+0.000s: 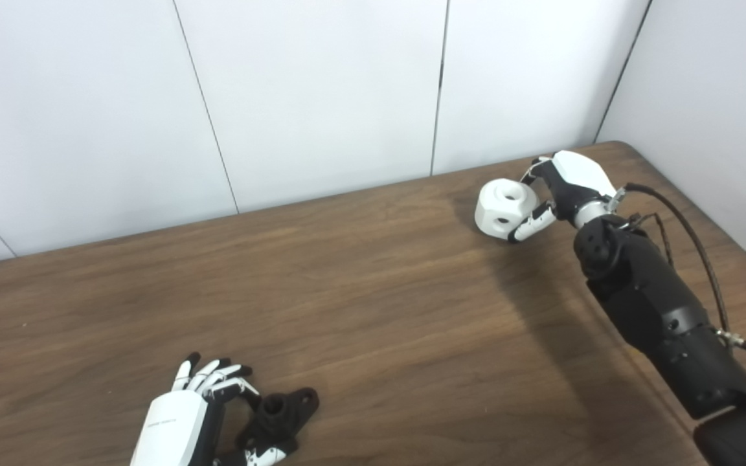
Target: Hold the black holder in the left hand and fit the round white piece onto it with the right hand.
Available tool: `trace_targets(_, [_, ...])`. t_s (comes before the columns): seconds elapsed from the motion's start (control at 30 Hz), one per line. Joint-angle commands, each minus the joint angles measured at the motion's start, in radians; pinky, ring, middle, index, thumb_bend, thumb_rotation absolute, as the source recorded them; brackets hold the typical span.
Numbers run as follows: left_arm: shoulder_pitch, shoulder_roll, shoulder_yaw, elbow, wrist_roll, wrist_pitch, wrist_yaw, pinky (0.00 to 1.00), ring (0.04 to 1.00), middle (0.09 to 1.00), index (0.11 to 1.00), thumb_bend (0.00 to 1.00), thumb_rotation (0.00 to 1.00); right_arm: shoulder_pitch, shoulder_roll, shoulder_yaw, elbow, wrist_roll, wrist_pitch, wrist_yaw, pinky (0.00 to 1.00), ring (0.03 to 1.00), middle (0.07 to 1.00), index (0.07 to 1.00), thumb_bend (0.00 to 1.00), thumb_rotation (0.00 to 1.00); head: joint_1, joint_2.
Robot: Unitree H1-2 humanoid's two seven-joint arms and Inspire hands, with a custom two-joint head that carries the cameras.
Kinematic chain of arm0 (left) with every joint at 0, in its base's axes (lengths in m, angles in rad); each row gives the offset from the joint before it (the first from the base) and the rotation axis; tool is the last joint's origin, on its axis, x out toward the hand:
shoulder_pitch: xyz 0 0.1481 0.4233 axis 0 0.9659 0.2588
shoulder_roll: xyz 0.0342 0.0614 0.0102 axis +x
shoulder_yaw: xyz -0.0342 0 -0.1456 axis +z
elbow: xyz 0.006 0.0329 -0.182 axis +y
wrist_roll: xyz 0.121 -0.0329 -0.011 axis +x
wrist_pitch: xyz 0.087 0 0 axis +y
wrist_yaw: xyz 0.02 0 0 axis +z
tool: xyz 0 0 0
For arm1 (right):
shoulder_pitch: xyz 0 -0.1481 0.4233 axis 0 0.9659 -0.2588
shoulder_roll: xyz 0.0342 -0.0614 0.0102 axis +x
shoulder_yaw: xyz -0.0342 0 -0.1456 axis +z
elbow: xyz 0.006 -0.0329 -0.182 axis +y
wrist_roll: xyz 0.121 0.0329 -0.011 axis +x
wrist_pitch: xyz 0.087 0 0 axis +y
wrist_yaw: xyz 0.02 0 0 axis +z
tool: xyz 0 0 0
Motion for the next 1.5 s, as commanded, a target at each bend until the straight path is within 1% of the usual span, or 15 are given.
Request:
trace_targets(0.0, [0.004, 0.016, -0.007, -0.002, 0.036, -0.006, -0.011, 1.00, 0.870, 0.774, 0.484, 0.52, 0.05, -0.027, -0.019, -0.002, -0.020, -0.004, -0.007, -0.022, 1.00, 1.000, 0.896, 0.491, 0.51, 0.14, -0.001, 0.001])
trace_targets(0.17, [0.006, 0.016, -0.006, -0.002, 0.038, -0.007, -0.012, 1.00, 0.868, 0.774, 0.484, 0.52, 0.05, -0.020, -0.017, 0.001, -0.040, -0.008, 0.000, -0.015, 1.00, 1.000, 0.895, 0.491, 0.51, 0.14, 0.007, 0.003])
trace_targets(0.33, [0.007, 0.016, -0.007, -0.005, 0.040, -0.002, -0.020, 1.00, 0.874, 0.776, 0.485, 0.52, 0.05, -0.010, -0.021, 0.002, -0.094, 0.004, -0.013, -0.008, 1.00, 1.000, 0.905, 0.492, 0.51, 0.14, 0.021, 0.006])
trace_targets(0.4, [0.007, 0.015, -0.007, -0.005, 0.039, -0.003, -0.021, 1.00, 0.874, 0.777, 0.485, 0.52, 0.05, -0.006, -0.024, 0.004, -0.129, 0.014, -0.014, 0.011, 1.00, 1.000, 0.907, 0.493, 0.51, 0.14, 0.021, 0.006])
trace_targets(0.6, [0.009, 0.014, -0.008, -0.005, 0.040, -0.001, -0.021, 1.00, 0.877, 0.778, 0.485, 0.52, 0.05, 0.006, -0.032, 0.009, -0.236, 0.036, -0.008, 0.078, 1.00, 1.000, 0.913, 0.493, 0.51, 0.15, 0.045, 0.010])
trace_targets(0.8, [0.008, 0.013, -0.011, -0.001, 0.045, -0.003, -0.019, 1.00, 0.881, 0.780, 0.485, 0.52, 0.05, 0.011, -0.036, 0.026, -0.350, 0.009, 0.006, 0.170, 1.00, 1.000, 0.911, 0.493, 0.51, 0.15, 0.073, 0.012])
trace_targets(0.9, [0.009, 0.010, -0.015, 0.000, 0.049, -0.004, -0.015, 1.00, 0.881, 0.781, 0.485, 0.52, 0.05, 0.018, -0.025, 0.022, -0.403, -0.010, 0.008, 0.225, 1.00, 1.000, 0.907, 0.492, 0.51, 0.15, 0.091, 0.013])
trace_targets(1.03, [0.012, 0.005, -0.019, -0.004, 0.057, 0.002, -0.017, 1.00, 0.886, 0.784, 0.485, 0.52, 0.05, 0.026, 0.006, 0.012, -0.486, -0.050, 0.008, 0.317, 1.00, 1.000, 0.907, 0.491, 0.51, 0.15, 0.132, 0.020])
trace_targets(1.1, [0.014, 0.000, -0.022, -0.006, 0.063, 0.008, -0.019, 1.00, 0.890, 0.787, 0.485, 0.52, 0.05, 0.028, 0.020, 0.014, -0.526, -0.067, 0.008, 0.359, 1.00, 1.000, 0.903, 0.492, 0.51, 0.15, 0.149, 0.023])
trace_targets(1.17, [0.014, -0.004, -0.028, -0.004, 0.068, 0.010, -0.017, 1.00, 0.891, 0.789, 0.485, 0.52, 0.05, 0.030, 0.028, 0.020, -0.563, -0.062, 0.008, 0.390, 1.00, 1.000, 0.900, 0.491, 0.51, 0.15, 0.166, 0.025])
trace_targets(1.33, [0.010, -0.019, -0.038, 0.005, 0.076, 0.017, -0.016, 1.00, 0.898, 0.791, 0.485, 0.52, 0.05, 0.035, 0.050, 0.061, -0.647, -0.063, 0.000, 0.431, 1.00, 1.000, 0.890, 0.490, 0.51, 0.15, 0.212, 0.034])
trace_targets(1.47, [0.005, -0.028, -0.045, 0.014, 0.086, 0.018, -0.013, 1.00, 0.904, 0.793, 0.485, 0.52, 0.05, 0.045, 0.077, 0.093, -0.688, -0.061, -0.015, 0.439, 1.00, 0.999, 0.887, 0.489, 0.51, 0.15, 0.222, 0.041])
